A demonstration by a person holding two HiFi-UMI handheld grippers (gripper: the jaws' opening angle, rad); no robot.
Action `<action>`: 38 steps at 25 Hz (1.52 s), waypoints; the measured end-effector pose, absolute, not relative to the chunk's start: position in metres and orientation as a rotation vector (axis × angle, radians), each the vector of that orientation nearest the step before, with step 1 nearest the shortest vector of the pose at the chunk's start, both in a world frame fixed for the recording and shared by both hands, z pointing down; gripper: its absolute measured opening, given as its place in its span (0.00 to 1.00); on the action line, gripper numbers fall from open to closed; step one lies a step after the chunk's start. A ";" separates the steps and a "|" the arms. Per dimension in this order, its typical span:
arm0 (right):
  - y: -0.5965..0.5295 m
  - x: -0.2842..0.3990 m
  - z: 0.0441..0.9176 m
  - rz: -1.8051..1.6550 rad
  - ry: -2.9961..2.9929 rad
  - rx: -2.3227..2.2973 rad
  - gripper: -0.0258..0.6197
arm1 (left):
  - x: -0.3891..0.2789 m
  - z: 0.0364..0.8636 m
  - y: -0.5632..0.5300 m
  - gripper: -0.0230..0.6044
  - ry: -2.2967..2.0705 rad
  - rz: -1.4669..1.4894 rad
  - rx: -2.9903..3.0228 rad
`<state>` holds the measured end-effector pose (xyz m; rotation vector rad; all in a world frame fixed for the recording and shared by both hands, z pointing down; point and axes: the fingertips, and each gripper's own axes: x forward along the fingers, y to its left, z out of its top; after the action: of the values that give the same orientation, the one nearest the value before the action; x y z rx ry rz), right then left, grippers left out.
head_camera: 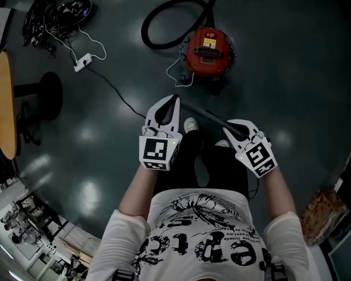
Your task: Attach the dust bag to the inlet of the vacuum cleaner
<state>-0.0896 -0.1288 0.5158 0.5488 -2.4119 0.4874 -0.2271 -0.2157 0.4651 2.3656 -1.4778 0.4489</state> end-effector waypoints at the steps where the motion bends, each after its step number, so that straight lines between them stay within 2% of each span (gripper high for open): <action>1: -0.129 -0.088 0.533 0.481 -2.416 0.545 0.08 | -0.224 0.480 -0.218 0.04 -1.478 0.460 2.382; 12: -0.142 -0.068 0.730 0.248 -2.506 0.486 0.08 | -0.218 0.690 -0.261 0.04 -1.621 0.429 2.343; 17: -0.158 -0.061 0.810 0.080 -2.475 0.477 0.08 | -0.201 0.747 -0.269 0.04 -1.551 0.352 2.498; 20: -0.163 -0.062 0.834 0.041 -2.479 0.459 0.08 | -0.190 0.753 -0.282 0.04 -1.497 0.390 2.708; 22: -0.169 -0.064 0.839 0.055 -2.502 0.474 0.08 | -0.182 0.751 -0.297 0.16 -1.421 0.482 2.844; 25: -0.176 -0.065 0.840 0.102 -2.520 0.488 0.08 | -0.170 0.755 -0.323 0.19 -1.259 0.695 2.960; 29: -0.180 -0.069 0.844 0.081 -2.502 0.442 0.08 | -0.166 0.786 -0.358 0.39 -1.000 1.113 3.025; 32: -0.182 -0.071 0.844 0.050 -2.476 0.428 0.08 | -0.160 0.791 -0.382 0.40 -0.871 1.357 3.087; 38: -0.181 -0.077 0.847 0.091 -2.463 0.396 0.08 | -0.138 0.812 -0.413 0.40 -0.614 1.524 3.065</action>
<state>-0.0767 -0.1812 0.8471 0.3959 -2.4631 0.0905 -0.1380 -0.4131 0.8119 3.0645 -0.6135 1.5238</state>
